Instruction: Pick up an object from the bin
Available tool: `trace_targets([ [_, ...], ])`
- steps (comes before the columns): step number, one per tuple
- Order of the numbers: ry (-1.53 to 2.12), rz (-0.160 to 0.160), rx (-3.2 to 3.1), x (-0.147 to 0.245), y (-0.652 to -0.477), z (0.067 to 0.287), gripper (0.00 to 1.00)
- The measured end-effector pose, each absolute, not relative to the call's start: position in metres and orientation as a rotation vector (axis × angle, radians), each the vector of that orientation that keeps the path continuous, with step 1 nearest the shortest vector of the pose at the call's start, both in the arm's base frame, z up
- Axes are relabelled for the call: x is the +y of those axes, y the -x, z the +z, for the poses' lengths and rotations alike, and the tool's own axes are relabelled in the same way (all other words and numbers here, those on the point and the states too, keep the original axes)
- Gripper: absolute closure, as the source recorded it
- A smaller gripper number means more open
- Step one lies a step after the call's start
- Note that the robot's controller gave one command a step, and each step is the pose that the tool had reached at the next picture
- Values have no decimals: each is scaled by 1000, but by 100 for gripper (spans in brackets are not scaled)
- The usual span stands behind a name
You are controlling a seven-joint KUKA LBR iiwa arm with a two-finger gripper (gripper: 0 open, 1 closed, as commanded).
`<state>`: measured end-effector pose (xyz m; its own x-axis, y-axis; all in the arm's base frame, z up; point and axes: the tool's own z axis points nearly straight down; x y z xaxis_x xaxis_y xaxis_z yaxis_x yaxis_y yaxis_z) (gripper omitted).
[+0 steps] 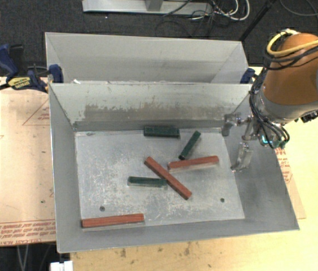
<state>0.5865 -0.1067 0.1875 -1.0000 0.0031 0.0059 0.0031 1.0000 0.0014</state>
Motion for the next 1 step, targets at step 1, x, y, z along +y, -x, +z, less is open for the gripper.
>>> trace_targets([
  [1,1,0,-3144,-106,-588,192,0],
])
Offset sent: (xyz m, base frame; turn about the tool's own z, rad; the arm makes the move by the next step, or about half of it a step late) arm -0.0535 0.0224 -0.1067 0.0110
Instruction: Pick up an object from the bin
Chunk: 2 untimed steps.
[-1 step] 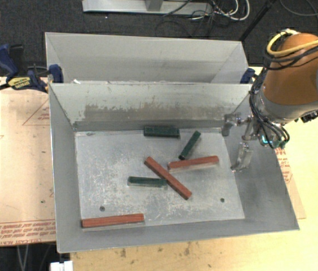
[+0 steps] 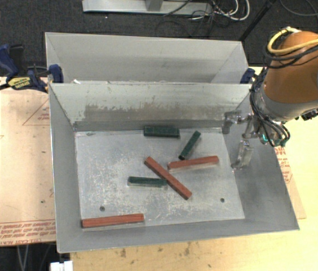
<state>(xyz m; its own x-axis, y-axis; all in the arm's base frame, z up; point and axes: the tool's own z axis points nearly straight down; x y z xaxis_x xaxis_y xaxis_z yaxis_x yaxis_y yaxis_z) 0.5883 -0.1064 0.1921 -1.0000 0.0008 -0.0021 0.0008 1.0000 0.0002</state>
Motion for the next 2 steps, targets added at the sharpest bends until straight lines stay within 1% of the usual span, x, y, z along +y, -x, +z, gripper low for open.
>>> trace_targets([
  [1,-9,-2,3133,-98,-567,147,0],
  [2,-187,1,3132,-65,-556,85,0],
])
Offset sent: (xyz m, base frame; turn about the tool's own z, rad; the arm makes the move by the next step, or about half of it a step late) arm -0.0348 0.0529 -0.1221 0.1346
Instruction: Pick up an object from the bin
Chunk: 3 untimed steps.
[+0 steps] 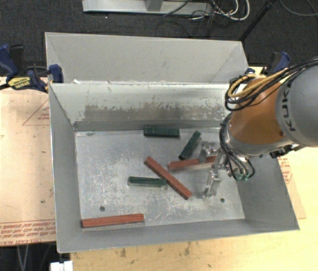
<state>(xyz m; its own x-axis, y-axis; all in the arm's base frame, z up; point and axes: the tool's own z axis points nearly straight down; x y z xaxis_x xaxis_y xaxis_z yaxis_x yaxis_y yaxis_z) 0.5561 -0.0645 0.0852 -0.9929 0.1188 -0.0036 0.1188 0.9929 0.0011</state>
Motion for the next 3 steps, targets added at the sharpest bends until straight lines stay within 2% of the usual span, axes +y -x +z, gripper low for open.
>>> trace_targets([
  [1,28,3,3134,-66,-536,70,0],
  [2,61,1,3138,-70,-532,72,0],
  [3,-32,6,3140,-28,-529,78,0],
])
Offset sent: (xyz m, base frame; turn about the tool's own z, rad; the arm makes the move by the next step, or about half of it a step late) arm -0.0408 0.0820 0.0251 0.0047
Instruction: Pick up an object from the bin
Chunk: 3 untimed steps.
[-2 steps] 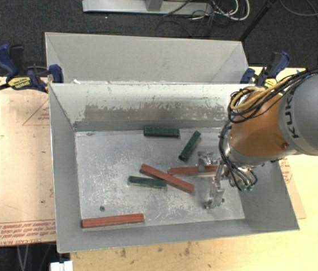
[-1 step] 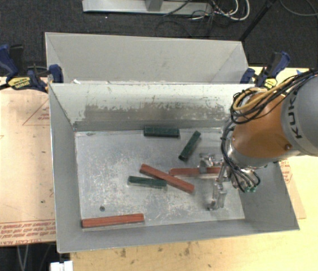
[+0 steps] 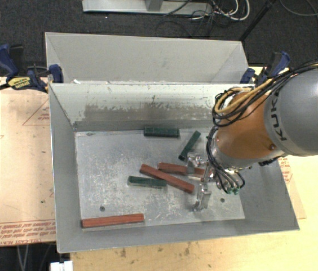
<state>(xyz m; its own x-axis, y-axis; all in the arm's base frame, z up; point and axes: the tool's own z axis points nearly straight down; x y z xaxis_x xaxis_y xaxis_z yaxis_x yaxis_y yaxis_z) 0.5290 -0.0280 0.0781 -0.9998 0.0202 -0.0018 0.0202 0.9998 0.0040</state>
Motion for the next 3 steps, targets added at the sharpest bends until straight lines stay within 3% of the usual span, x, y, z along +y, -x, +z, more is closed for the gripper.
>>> trace_targets([
  [1,-9,1,3139,-30,-530,106,100],
  [2,-9,1,3139,-30,-530,106,100],
  [3,-96,0,3137,-21,-542,99,100],
])
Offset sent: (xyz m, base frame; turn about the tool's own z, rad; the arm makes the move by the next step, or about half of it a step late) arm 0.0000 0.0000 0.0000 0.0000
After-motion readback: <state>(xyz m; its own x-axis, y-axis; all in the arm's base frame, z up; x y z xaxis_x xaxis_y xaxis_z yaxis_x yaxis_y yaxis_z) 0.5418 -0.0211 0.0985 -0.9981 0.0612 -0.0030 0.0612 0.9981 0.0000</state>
